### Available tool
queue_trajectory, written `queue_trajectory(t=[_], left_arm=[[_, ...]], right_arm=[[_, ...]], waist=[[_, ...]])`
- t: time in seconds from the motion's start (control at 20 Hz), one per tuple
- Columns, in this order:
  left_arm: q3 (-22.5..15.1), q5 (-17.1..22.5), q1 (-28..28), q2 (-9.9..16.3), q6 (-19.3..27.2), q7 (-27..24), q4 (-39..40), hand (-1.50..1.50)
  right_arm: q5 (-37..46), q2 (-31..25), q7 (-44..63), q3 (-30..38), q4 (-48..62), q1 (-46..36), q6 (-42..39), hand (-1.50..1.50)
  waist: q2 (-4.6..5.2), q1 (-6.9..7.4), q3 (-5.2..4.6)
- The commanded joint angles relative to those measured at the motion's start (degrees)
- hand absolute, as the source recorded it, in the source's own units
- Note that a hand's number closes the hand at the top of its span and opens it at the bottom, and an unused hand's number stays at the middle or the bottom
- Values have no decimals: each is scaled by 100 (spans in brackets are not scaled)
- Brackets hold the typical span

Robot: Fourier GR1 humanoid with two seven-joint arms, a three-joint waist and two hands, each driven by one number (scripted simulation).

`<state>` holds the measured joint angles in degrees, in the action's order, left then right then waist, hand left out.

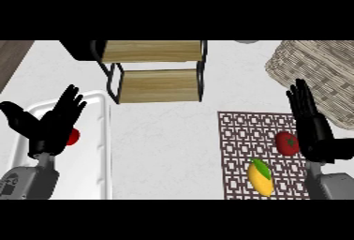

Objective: Pick the lemon from the placemat and place it in the tiered shelf

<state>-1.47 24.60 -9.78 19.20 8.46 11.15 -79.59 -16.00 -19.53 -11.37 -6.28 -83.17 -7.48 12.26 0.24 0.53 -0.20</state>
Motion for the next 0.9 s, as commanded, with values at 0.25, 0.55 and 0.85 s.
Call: queue_trajectory(t=[0.25,0.55,0.85], left_arm=[[-204,-610,796,265,2,-44,422,0],[-301,-519,356,58,-229,358,649,0],[-382,-657,994,16,-195,212,89,0]], right_arm=[[-317,-1977,-1266,1334,-359,900,-1787,150],[253,-1807,-1379,1278,2092,808,-1896,-150],[403,-2607,-1932,1213,1456,1252,-3177,-150]], waist=[[-50,-261,25],[-4,-45,27],[-37,-47,20]])
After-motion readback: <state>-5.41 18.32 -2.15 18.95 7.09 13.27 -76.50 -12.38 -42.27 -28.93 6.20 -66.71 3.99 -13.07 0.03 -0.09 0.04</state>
